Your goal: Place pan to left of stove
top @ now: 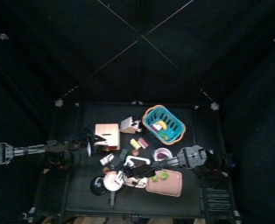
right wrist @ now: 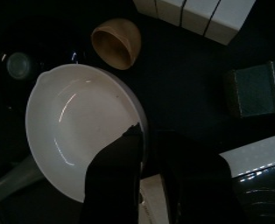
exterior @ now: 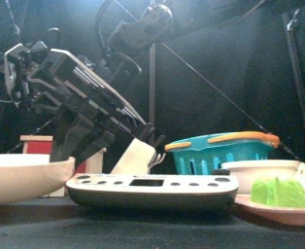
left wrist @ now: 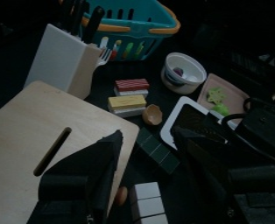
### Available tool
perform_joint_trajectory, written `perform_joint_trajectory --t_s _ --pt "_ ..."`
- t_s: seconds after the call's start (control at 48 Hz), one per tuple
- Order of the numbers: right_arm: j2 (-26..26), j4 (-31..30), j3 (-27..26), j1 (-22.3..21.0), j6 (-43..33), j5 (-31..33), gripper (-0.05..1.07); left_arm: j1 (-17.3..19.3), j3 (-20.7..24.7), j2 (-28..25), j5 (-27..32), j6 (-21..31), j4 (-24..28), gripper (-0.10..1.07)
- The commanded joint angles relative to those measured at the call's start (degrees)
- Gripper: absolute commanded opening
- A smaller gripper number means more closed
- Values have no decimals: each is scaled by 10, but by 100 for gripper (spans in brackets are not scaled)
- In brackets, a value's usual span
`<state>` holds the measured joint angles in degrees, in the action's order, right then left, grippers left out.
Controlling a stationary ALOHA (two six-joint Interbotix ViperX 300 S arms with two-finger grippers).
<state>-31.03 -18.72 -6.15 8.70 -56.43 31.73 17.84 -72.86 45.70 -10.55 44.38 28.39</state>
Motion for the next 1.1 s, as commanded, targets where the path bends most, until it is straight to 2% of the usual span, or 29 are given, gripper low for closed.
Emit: perform_joint_trajectory --t_s 0.0,0.167,0.479,0.604,0.708,0.792,0.896,1.083 --pt "21 -1 -14 -4 0 3 61 -1 6 -1 -2 -1 0 87" --pt "31 -4 -14 -4 1 15 68 -1 5 -1 -2 -1 -1 87" --pt "81 -23 1 -4 1 26 68 -2 4 0 -2 -2 3 87" --pt "105 -18 23 -4 1 21 68 -21 3 14 4 -1 7 87" --pt "127 -26 47 -3 1 6 68 -73 3 33 40 -2 8 87" --pt "145 -35 73 -3 0 -5 68 -127 4 47 96 -1 6 87" --pt "172 -36 113 -1 0 -26 68 -217 11 53 192 2 -12 87" --pt "216 -34 191 1 -4 -105 68 -326 47 51 305 0 -54 87"
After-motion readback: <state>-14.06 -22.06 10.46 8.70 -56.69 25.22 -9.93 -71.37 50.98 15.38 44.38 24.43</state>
